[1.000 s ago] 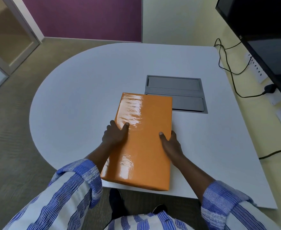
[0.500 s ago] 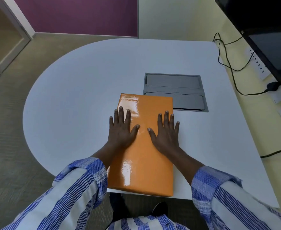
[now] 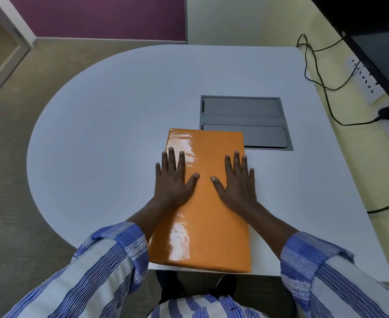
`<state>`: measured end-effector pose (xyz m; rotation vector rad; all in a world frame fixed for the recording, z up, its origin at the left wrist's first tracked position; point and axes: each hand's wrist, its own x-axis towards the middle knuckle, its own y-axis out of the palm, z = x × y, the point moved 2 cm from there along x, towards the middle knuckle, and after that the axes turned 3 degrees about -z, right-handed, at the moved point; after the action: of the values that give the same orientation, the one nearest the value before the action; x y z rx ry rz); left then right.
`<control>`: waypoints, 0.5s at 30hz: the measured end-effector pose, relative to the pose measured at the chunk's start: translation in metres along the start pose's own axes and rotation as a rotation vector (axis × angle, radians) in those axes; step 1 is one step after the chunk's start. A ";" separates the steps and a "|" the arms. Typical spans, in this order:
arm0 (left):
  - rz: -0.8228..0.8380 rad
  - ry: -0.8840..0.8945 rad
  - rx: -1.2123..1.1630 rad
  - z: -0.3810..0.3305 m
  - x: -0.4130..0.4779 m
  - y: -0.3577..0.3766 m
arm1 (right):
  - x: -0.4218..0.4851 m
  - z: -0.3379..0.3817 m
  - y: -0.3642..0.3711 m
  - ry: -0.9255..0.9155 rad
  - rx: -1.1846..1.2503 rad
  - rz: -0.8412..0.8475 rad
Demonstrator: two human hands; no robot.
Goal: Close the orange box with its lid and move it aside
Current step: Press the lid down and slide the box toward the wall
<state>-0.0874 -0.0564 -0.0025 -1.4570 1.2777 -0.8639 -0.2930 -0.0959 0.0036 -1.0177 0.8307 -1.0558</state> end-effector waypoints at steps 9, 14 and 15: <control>-0.020 -0.030 -0.093 0.022 -0.015 -0.003 | -0.025 -0.011 0.003 0.194 0.234 -0.062; -0.045 -0.071 -0.346 0.027 -0.015 -0.007 | -0.024 -0.012 -0.005 0.237 0.473 -0.052; -0.035 -0.128 -0.448 0.027 -0.016 -0.012 | -0.024 -0.014 -0.006 0.294 0.565 -0.044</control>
<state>-0.0616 -0.0349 0.0030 -1.8557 1.4085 -0.5118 -0.3152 -0.0774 0.0067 -0.4096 0.6830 -1.3968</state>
